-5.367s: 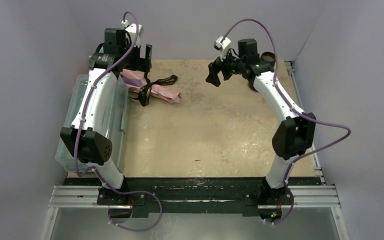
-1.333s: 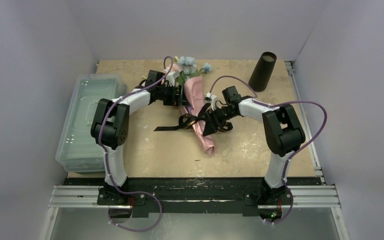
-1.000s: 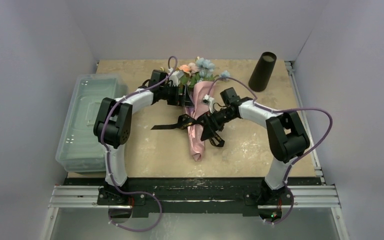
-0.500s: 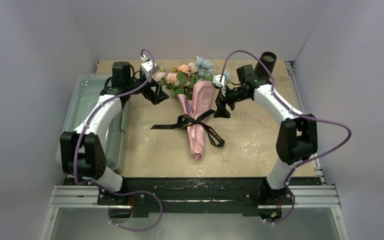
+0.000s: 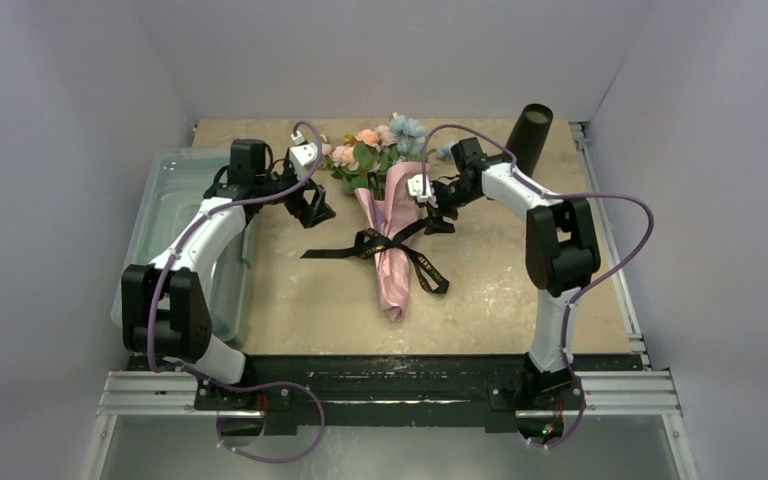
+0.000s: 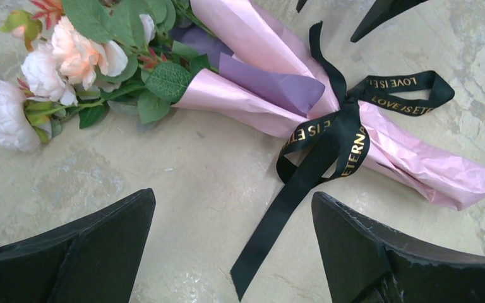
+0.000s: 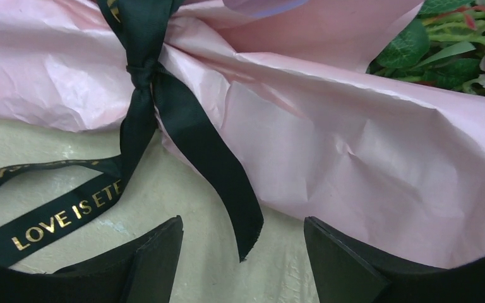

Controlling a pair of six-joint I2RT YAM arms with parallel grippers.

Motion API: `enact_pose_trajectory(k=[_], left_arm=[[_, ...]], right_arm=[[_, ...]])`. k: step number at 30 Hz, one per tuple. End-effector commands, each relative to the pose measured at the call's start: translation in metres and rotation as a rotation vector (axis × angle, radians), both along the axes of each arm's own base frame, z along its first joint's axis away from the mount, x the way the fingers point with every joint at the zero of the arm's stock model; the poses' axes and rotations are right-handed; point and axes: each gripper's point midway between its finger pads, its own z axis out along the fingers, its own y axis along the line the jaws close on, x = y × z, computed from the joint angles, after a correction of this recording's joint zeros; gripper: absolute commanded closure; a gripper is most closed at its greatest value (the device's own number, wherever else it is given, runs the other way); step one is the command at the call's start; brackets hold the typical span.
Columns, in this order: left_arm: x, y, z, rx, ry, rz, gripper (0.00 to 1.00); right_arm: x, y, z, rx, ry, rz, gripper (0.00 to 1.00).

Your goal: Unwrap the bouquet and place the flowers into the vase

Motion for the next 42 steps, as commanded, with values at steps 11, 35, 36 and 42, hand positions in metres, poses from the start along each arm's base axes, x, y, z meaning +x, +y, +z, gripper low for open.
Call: enact_pose_trajectory(k=[11, 35, 36, 42], left_arm=[[-0.01, 0.009, -0.012, 0.082, -0.049, -0.02, 0.05], [-0.068, -0.043, -0.098, 0.37, -0.247, -0.471, 0.27], [-0.067, -0.046, -0.101, 0.377, -0.25, -0.485, 0.29], [-0.058, -0.053, -0.123, 0.397, -0.236, -0.505, 0.36]], right_arm=[[0.012, 0.01, -0.024, -0.078, -0.108, 0.081, 0.44], [0.001, 0.017, 0.011, -0.01, -0.069, -0.035, 1.0], [0.001, 0.016, 0.011, -0.012, -0.069, -0.037, 1.0], [-0.001, 0.013, 0.007, -0.011, -0.056, -0.046, 1.0]])
